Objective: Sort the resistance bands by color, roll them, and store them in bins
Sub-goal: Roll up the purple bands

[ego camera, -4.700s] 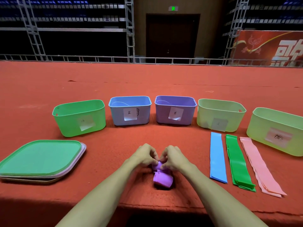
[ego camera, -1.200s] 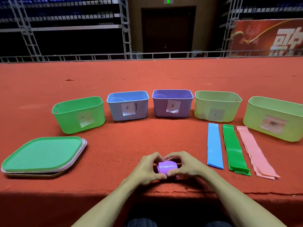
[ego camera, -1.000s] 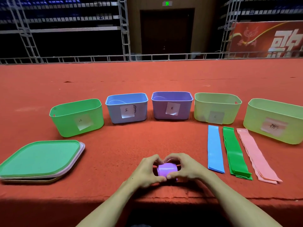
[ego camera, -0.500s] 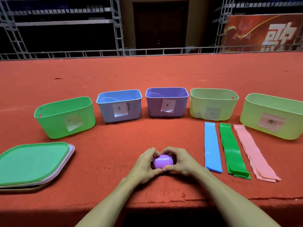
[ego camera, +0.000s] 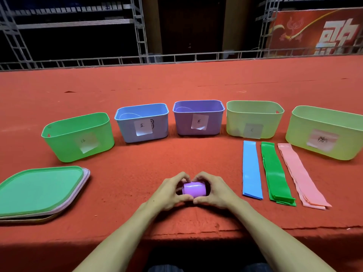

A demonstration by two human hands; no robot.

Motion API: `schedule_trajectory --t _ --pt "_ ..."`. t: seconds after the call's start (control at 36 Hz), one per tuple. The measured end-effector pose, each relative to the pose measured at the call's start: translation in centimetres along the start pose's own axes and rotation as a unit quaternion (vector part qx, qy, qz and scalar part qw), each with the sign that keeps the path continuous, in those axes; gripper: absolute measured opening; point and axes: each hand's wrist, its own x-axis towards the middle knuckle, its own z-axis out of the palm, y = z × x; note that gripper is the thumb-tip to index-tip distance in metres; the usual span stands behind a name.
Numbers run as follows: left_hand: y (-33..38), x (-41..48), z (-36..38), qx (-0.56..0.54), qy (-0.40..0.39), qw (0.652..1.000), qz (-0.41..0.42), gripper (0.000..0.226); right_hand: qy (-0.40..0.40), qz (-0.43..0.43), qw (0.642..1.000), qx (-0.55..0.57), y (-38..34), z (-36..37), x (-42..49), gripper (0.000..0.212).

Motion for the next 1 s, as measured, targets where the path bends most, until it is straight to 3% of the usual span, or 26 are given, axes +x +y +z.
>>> schedule_trajectory --t 1.0 --pt "-0.8 0.0 -0.1 0.019 0.012 0.999 0.027 0.048 0.018 -0.015 1.0 -0.014 0.1 -0.4 -0.6 0.051"
